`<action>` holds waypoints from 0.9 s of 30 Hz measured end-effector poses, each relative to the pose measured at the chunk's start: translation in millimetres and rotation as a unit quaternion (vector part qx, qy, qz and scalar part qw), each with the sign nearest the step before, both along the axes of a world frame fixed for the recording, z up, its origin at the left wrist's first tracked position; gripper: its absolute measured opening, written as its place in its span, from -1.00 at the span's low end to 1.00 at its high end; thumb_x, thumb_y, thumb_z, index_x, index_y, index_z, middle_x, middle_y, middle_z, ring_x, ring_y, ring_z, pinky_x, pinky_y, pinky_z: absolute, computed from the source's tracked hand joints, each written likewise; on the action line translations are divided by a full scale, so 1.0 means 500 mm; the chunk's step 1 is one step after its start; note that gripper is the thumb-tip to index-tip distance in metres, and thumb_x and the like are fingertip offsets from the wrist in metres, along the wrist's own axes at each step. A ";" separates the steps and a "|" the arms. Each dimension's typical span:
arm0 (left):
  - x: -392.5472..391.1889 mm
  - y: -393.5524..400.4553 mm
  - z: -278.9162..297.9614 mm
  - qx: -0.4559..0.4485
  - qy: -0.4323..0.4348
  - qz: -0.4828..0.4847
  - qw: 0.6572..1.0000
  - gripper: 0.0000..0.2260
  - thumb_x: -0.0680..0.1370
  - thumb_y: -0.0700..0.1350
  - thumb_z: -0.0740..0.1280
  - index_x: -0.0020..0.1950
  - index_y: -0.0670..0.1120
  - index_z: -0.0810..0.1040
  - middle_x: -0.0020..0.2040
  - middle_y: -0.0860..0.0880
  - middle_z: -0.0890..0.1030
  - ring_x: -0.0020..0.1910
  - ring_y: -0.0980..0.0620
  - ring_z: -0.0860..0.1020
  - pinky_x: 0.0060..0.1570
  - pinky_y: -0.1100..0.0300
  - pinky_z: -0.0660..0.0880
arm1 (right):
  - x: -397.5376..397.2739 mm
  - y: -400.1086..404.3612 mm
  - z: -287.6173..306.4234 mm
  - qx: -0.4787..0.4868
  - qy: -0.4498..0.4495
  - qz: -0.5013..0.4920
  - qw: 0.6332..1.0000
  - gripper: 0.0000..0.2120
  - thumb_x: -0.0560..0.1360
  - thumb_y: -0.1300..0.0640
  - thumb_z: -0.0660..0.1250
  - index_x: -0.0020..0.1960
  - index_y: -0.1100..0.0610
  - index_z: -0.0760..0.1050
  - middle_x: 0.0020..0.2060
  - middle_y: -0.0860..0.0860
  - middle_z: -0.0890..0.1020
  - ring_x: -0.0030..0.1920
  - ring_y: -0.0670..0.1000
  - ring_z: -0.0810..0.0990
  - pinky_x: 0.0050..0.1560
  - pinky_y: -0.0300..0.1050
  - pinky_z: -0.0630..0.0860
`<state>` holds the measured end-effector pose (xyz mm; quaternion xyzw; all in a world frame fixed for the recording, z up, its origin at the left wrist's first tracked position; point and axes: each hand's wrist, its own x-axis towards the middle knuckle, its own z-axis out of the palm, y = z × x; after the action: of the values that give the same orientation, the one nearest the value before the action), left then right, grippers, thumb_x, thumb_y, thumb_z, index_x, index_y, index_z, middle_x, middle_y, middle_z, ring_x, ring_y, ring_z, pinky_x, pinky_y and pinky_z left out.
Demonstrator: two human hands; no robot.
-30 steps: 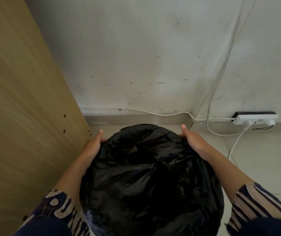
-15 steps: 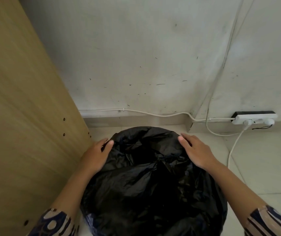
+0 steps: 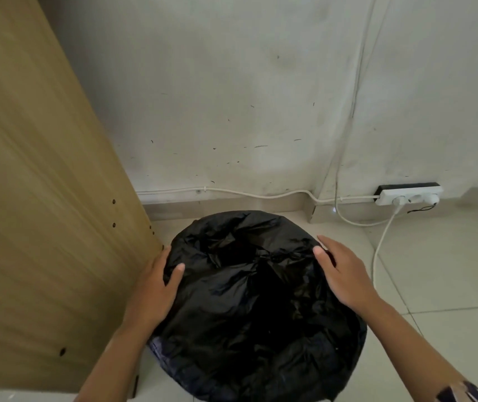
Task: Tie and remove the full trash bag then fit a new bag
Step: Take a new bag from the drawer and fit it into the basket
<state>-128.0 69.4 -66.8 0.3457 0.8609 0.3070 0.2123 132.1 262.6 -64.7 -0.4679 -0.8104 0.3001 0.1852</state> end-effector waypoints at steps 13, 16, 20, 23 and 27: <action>0.115 -0.143 0.008 0.105 -0.049 0.129 0.985 -0.46 0.55 0.11 0.07 0.50 0.02 0.03 0.53 -0.07 0.08 0.49 -0.06 0.08 0.43 -0.02 0.07 | 0.097 -0.160 -0.024 -0.049 0.103 -0.083 0.990 -0.42 0.49 -0.19 0.01 0.44 0.02 0.16 0.47 0.04 0.14 0.47 0.00 0.08 0.47 -0.02 0.05; 0.197 -0.168 0.012 0.152 -0.195 0.212 0.946 -0.48 0.56 0.02 0.15 0.48 -0.02 0.08 0.45 -0.05 0.18 0.36 -0.09 0.27 0.30 -0.03 0.27 | 0.106 -0.241 -0.049 -0.147 0.175 -0.116 0.967 -0.45 0.51 -0.07 0.12 0.46 0.00 0.08 0.48 0.00 0.07 0.48 0.01 0.07 0.45 0.00 0.09; 0.273 -0.193 -0.008 0.223 -0.327 0.215 0.893 -0.50 0.49 -0.33 0.29 0.36 -0.06 0.24 0.23 0.03 0.31 0.02 0.07 0.43 0.11 0.06 0.41 | 0.110 -0.283 -0.088 -0.160 0.245 -0.200 0.935 -0.51 0.50 0.20 0.28 0.39 0.06 0.24 0.26 -0.02 0.39 0.14 0.08 0.51 0.18 -0.01 0.45; 0.273 -0.214 -0.032 0.183 -0.263 0.193 0.927 -0.54 0.47 -0.35 0.31 0.34 -0.15 0.30 0.20 -0.02 0.36 0.08 -0.03 0.46 0.11 0.12 0.39 | 0.119 -0.285 -0.104 -0.105 0.179 -0.201 0.957 -0.68 0.46 0.36 0.29 0.20 0.19 0.46 0.10 0.12 0.56 0.10 0.18 0.54 0.13 -0.04 0.45; 0.275 -0.239 -0.050 0.160 -0.190 0.172 0.953 -0.50 0.48 -0.24 0.33 0.40 -0.09 0.27 0.40 -0.11 0.29 0.17 -0.11 0.45 0.11 0.04 0.46 | 0.137 -0.294 -0.092 -0.091 0.173 -0.155 0.969 -0.66 0.49 0.30 0.28 0.26 0.22 0.44 0.26 0.16 0.48 0.27 0.15 0.44 0.22 -0.05 0.39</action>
<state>9.5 -49.9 -91.7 0.1567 0.7907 0.5327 0.2579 200.5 115.4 -110.7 -0.5438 -0.6532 0.4161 0.3232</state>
